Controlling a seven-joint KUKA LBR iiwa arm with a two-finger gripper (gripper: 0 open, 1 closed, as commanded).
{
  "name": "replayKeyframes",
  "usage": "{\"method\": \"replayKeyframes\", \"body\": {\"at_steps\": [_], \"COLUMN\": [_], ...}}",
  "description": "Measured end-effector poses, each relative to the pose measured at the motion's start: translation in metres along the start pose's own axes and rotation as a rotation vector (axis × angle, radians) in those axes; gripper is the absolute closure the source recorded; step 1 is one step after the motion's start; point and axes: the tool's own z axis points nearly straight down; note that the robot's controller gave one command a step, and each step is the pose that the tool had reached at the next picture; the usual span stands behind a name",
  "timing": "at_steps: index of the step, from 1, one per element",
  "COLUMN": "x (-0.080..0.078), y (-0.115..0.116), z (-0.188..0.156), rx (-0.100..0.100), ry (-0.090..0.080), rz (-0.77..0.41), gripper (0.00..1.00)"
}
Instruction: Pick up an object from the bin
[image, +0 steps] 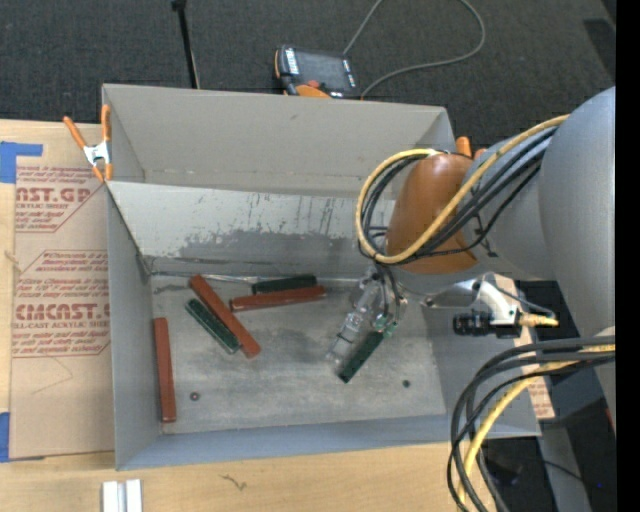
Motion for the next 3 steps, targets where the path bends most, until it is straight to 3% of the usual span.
{"method": "replayKeyframes", "body": {"at_steps": [1,2,3], "x": [0.03,0.029,0.037], "y": [-0.049,-0.048,-0.057], "z": [0.037,0.035,-0.142], "rx": [0.002,0.0,-0.004], "ry": [0.005,0.002,-0.008], "rz": [-0.316,-0.316,-0.354], "gripper": [0.0,1.0,1.0]}}
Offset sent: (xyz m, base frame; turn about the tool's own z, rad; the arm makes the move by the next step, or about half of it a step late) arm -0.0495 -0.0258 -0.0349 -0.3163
